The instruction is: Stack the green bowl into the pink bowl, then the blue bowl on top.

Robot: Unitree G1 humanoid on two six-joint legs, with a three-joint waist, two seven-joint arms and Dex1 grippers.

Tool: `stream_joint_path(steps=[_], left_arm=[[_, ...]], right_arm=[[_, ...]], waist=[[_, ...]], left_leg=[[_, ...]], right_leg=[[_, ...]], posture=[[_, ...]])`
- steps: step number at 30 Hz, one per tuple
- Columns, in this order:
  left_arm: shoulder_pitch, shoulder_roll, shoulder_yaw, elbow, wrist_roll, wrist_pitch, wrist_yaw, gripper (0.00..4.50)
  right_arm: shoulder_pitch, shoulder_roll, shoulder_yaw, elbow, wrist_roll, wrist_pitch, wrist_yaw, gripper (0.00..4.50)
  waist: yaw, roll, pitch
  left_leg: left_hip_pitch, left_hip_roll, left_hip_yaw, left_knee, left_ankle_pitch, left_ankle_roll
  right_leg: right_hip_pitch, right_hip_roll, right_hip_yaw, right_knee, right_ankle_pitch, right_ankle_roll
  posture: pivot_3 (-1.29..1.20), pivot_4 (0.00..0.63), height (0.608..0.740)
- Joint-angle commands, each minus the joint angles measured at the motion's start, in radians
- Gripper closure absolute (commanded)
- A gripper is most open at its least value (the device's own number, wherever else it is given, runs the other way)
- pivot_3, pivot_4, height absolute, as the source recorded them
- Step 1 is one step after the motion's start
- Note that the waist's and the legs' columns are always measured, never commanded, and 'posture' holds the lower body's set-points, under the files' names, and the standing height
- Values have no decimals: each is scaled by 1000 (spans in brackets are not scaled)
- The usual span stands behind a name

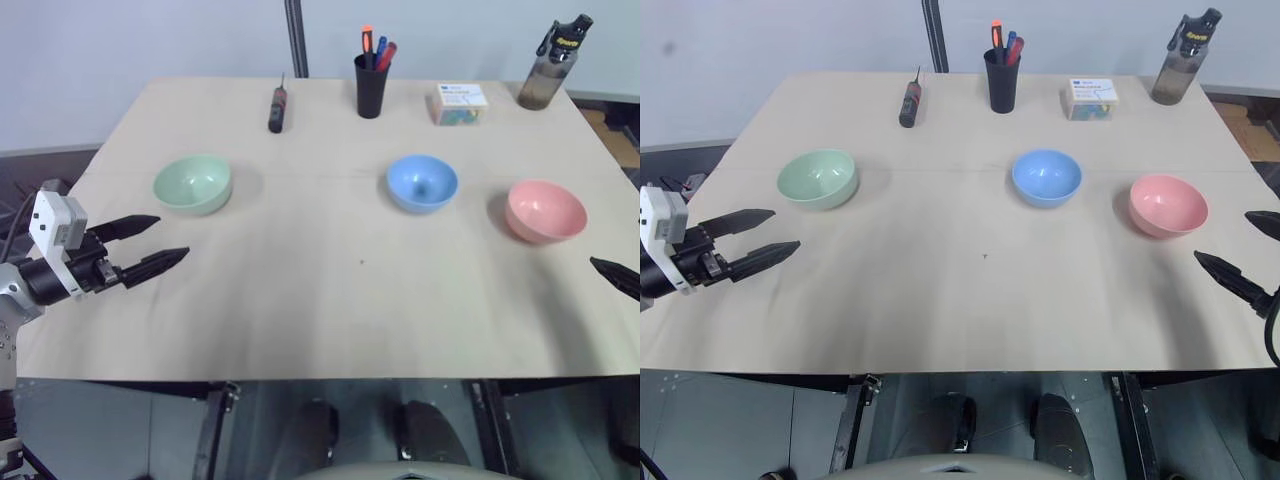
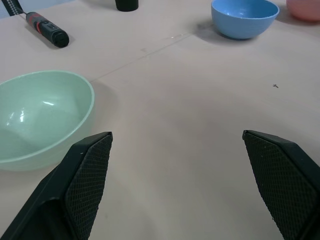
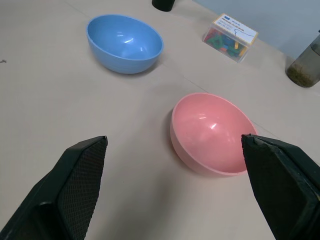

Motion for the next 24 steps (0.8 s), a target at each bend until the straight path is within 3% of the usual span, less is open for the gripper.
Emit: stream_joint_path(steps=[1, 7, 11, 17, 22, 24], left_arm=[[-24, 13, 23, -20, -21, 1, -11, 83], [-103, -33, -51, -139, -84, 29, -48, 83], [-161, -99, -146, -250, -127, 44, -51, 83], [-237, -236, -332, -406, -102, 32, 8, 83], [-252, -273, -379, -438, -92, 35, 36, 83], [-251, -276, -379, -449, -99, 39, 47, 0]], right_arm=[[-26, -10, -23, -6, 8, 1, -3, 0], [-107, 0, 90, 17, -34, -8, -65, 0], [-196, -31, 266, 56, -135, 30, -157, 0], [-468, 44, 546, 309, -257, 18, -238, 0], [-612, 90, 678, 495, -338, -22, -226, 0], [-651, 97, 705, 559, -367, -44, -226, 517]], waist=[[0, 0, 0], [1, 0, 0], [-1, 0, 0], [-5, 0, 0], [-5, 1, 1], [-5, 1, 1]], left_leg=[[0, 0, 0, 0, 0, 0], [0, 0, -1, -1, 0, 0], [-1, -1, -1, -1, 0, 0], [-1, -2, 1, -1, 0, -1], [-4, -2, 4, -2, 3, -5], [-6, -2, 4, -2, 3, -5]], right_leg=[[0, 0, 0, 0, 0, 0], [0, -1, 0, -1, 0, 0], [0, -1, 0, -1, 0, 0], [-1, 0, 0, 0, 0, 0], [-7, 6, 0, 0, 0, 0], [-9, 6, 1, 0, 0, 0]], posture=[[0, 150, 740], [0, 150, 740], [0, 150, 740], [0, 150, 740], [0, 150, 740], [0, 150, 740]])
